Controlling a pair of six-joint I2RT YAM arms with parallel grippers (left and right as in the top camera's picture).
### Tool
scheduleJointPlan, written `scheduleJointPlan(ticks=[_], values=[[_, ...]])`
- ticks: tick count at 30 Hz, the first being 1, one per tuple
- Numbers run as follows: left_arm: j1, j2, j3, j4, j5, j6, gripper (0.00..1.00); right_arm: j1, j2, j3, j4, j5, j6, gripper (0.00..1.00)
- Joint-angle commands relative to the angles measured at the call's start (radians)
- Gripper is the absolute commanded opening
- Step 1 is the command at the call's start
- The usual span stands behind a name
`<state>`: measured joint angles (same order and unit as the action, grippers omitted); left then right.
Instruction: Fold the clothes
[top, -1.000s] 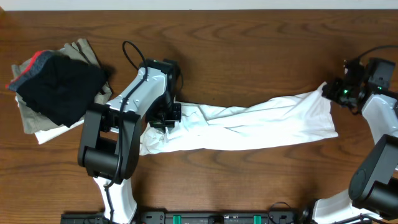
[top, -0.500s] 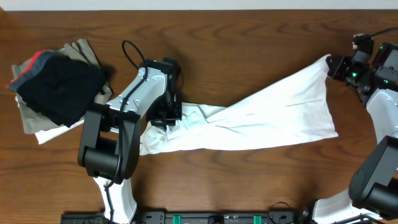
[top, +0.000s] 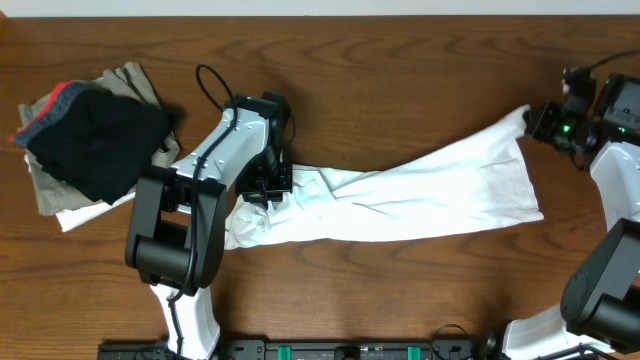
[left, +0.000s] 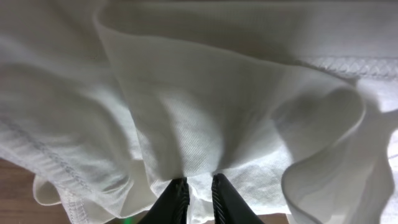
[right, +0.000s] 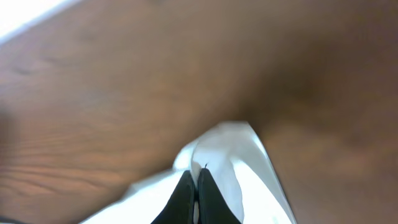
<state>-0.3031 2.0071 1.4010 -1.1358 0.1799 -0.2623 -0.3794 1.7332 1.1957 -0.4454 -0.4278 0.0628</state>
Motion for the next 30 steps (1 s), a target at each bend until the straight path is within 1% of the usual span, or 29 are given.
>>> scheduleJointPlan(ticks=[1,3,6,8,11,15,27,30], values=[[0.002,-0.006,-0.004,-0.002,-0.011,-0.006,0.17,-0.015,0.006,0.011,-0.065,0.232,-0.038,0.01],[0.002,-0.006,-0.004,-0.002,-0.011,-0.006,0.17,-0.015,0.006,0.011,-0.112,0.313,-0.043,0.01],[0.002,-0.006,-0.004,-0.002,-0.011,-0.006,0.17,-0.016,0.006,0.011,-0.156,0.383,-0.042,0.02],[0.002,-0.006,-0.004,-0.002,-0.011,-0.006,0.17,-0.017,0.006,0.010,-0.181,0.410,-0.042,0.04],[0.002,-0.006,-0.004,-0.003,-0.011,-0.006,0.17,-0.017,0.006,-0.005,-0.193,0.418,-0.042,0.08],[0.002,-0.006,-0.004,-0.003,-0.011,-0.006,0.17,-0.017,0.006,-0.031,-0.193,0.446,-0.042,0.10],[0.002,-0.006,-0.004,-0.003,-0.011,-0.006,0.17,-0.017,0.008,-0.061,-0.192,0.452,-0.042,0.09],[0.002,-0.006,-0.004,-0.003,-0.011,-0.006,0.17,-0.017,0.008,-0.061,-0.192,0.422,-0.042,0.09]])
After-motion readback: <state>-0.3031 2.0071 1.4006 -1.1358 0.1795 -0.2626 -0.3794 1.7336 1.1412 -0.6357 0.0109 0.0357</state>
